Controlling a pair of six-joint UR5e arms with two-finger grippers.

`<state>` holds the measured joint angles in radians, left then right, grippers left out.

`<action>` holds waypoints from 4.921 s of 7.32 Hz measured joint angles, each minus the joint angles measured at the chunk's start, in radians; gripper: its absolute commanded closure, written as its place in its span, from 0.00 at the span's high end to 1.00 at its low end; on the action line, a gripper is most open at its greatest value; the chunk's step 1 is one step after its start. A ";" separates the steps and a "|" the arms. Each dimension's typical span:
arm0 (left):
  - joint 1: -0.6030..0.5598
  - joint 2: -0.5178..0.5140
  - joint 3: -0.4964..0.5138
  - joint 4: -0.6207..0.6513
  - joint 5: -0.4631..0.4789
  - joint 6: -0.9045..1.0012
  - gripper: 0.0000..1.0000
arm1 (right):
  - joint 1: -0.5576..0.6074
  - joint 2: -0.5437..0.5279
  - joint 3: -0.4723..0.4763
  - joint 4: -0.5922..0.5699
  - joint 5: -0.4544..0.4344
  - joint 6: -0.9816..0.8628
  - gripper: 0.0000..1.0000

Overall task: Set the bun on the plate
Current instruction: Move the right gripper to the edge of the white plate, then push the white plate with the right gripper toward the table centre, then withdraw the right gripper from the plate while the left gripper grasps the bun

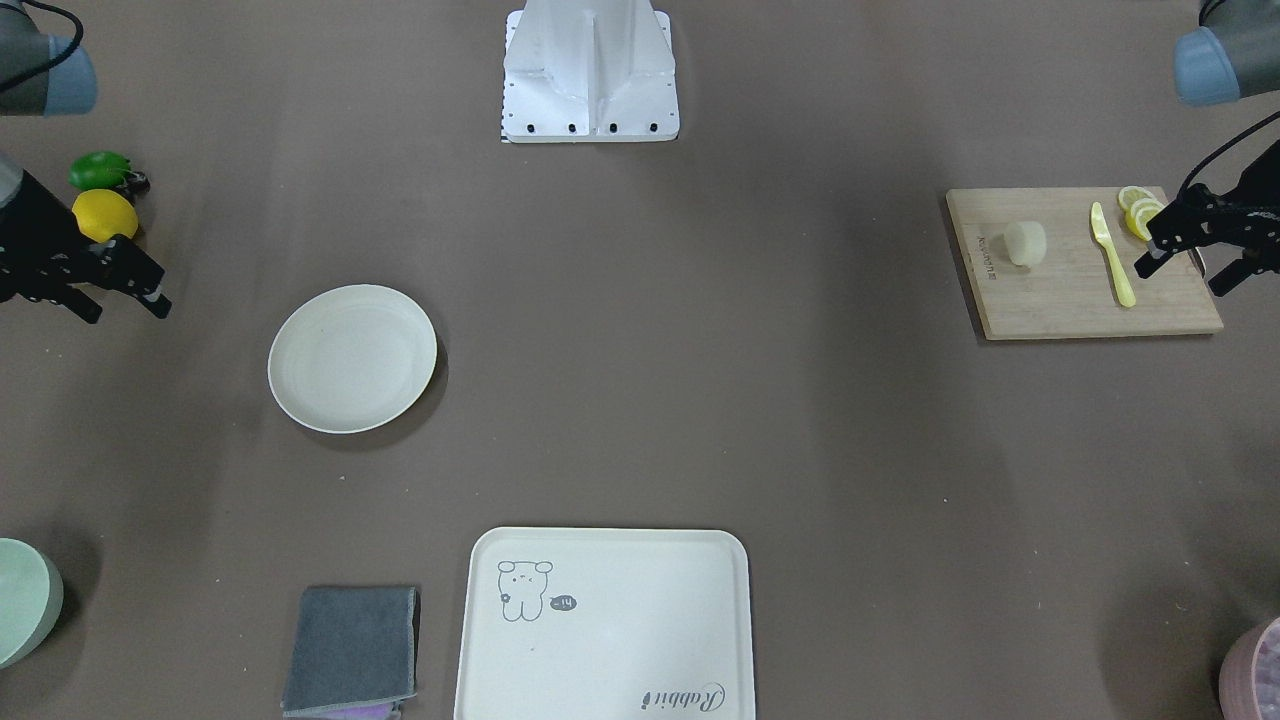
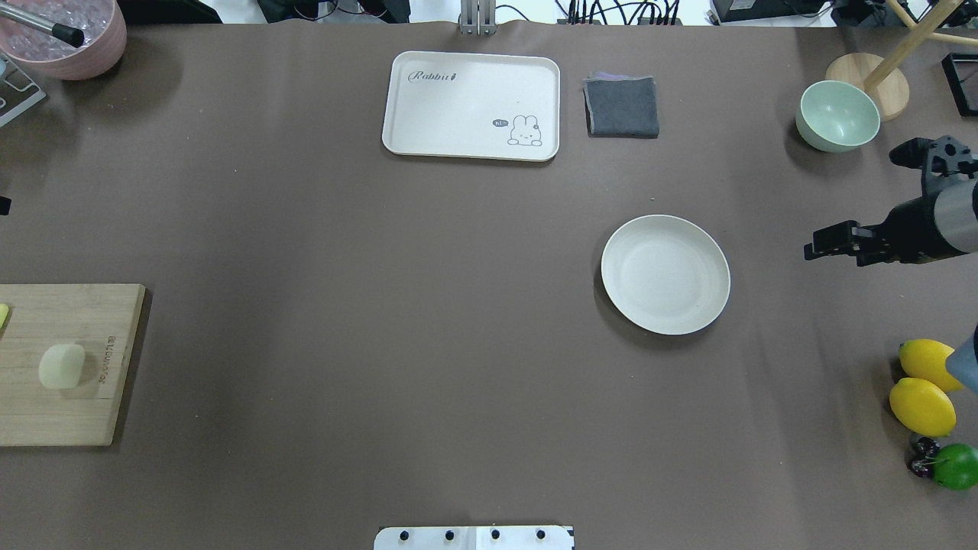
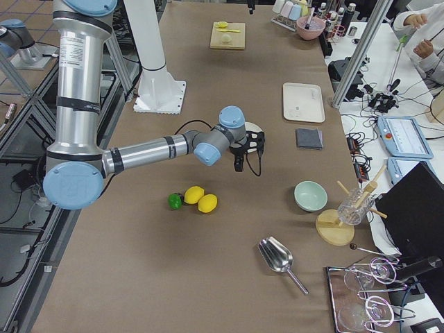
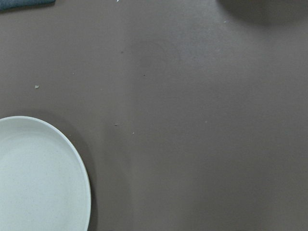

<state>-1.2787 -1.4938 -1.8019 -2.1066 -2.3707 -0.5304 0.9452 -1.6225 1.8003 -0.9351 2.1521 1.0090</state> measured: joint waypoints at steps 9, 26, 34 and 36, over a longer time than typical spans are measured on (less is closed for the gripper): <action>-0.004 0.021 -0.004 -0.029 0.001 0.008 0.99 | -0.259 0.112 -0.136 0.233 -0.208 0.301 0.00; 0.138 0.090 -0.010 -0.098 0.119 -0.122 0.99 | -0.445 0.529 0.011 -0.332 -0.476 0.546 1.00; 0.519 0.236 -0.007 -0.294 0.358 -0.356 0.51 | -0.096 0.308 0.149 -0.434 -0.136 0.138 1.00; 0.535 0.235 -0.003 -0.295 0.363 -0.355 0.27 | -0.089 0.301 0.149 -0.433 -0.134 0.135 1.00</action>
<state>-0.7441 -1.2586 -1.8049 -2.4014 -2.0076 -0.8853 0.8558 -1.3212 1.9496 -1.3685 2.0183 1.1437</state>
